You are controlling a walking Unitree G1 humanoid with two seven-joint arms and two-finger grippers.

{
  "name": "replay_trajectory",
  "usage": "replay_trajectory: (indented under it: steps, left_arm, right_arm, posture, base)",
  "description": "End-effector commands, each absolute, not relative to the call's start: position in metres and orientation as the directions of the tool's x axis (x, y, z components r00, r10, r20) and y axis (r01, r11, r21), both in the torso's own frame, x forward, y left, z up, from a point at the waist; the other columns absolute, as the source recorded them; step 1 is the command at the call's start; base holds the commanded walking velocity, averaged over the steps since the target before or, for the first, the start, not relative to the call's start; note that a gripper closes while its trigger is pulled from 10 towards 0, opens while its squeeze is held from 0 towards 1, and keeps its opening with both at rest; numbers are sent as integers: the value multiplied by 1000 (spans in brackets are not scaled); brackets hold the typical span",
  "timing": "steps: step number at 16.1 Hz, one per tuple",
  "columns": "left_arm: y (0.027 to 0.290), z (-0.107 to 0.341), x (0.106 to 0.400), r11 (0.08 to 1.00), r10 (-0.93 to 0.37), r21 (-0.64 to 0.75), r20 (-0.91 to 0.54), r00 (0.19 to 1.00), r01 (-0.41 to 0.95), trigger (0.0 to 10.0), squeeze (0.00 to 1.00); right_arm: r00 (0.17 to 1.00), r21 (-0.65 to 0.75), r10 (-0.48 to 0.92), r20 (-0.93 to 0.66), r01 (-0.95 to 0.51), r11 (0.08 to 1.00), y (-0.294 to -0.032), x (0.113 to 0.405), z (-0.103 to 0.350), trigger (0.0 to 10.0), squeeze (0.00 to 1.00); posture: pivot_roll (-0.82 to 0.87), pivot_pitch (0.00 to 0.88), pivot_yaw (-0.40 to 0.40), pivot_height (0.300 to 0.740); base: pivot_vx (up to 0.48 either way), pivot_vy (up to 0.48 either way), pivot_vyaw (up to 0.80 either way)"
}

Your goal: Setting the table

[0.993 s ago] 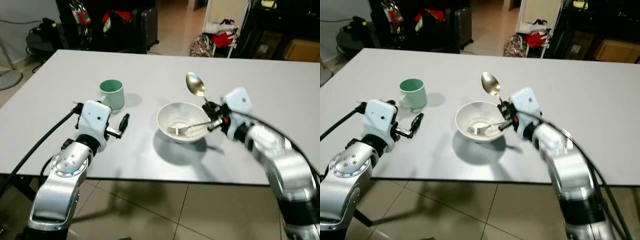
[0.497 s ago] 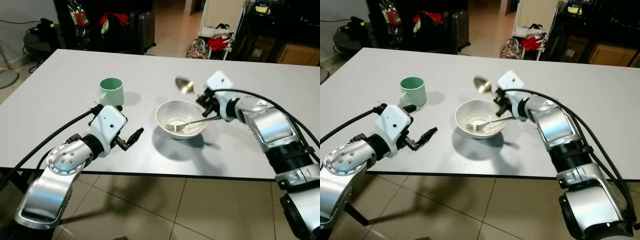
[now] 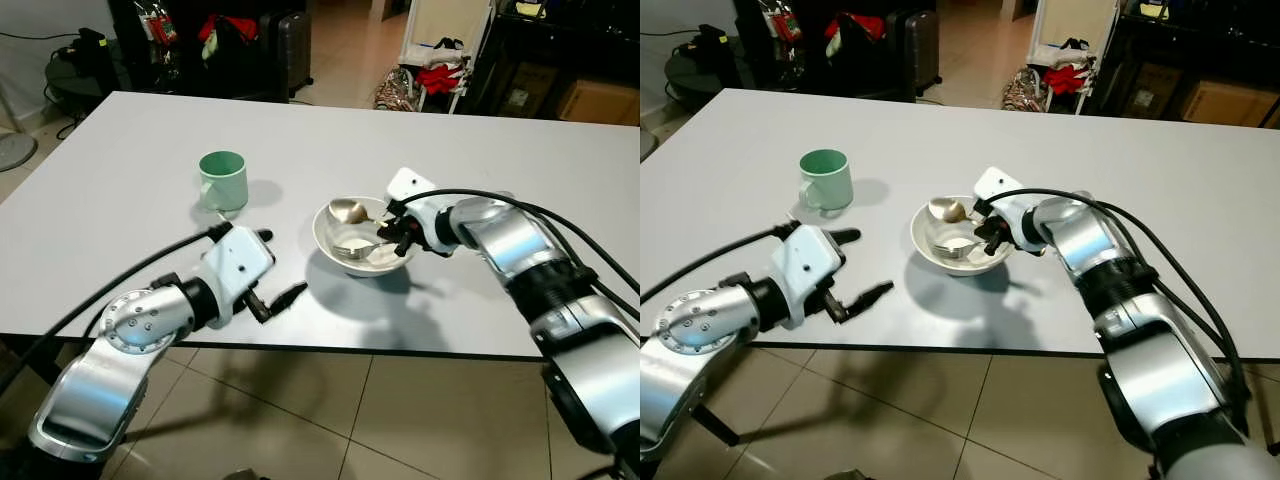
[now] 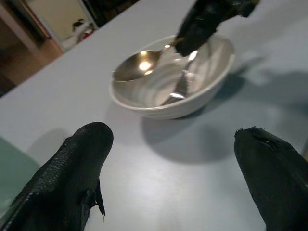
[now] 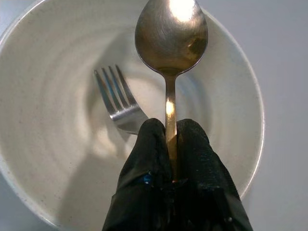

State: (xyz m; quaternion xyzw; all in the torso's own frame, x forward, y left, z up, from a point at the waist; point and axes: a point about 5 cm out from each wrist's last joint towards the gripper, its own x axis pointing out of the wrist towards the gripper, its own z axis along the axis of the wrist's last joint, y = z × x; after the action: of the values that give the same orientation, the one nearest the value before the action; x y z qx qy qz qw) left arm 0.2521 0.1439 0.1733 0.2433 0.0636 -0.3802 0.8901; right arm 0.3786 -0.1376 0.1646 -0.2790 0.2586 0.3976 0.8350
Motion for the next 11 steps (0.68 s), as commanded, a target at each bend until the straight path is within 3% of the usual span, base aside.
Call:
replay_trajectory:
  steps: [1,6,11]
  left_arm:
    - [139,174,248,570,-669,371,-308,676,733,10000,71]
    - [128,166,234,477,-756,239,-380,533,846,10000,71]
    - [128,166,235,485,-750,233,-386,538,843,10000,63]
  right_arm:
    - [548,-292,522,-654,-819,494,-136,383,176,10000,0]
    - [469,-281,496,-731,-869,409,-131,384,171,10000,0]
    - [466,-283,463,-754,-867,411,-134,387,169,10000,0]
  posture:
    - [-18,0,-20,740]
    - [-31,0,-16,740]
    - [-34,0,-27,740]
  base:
    - [0,0,0]
    - [0,0,0]
    - [0,0,0]
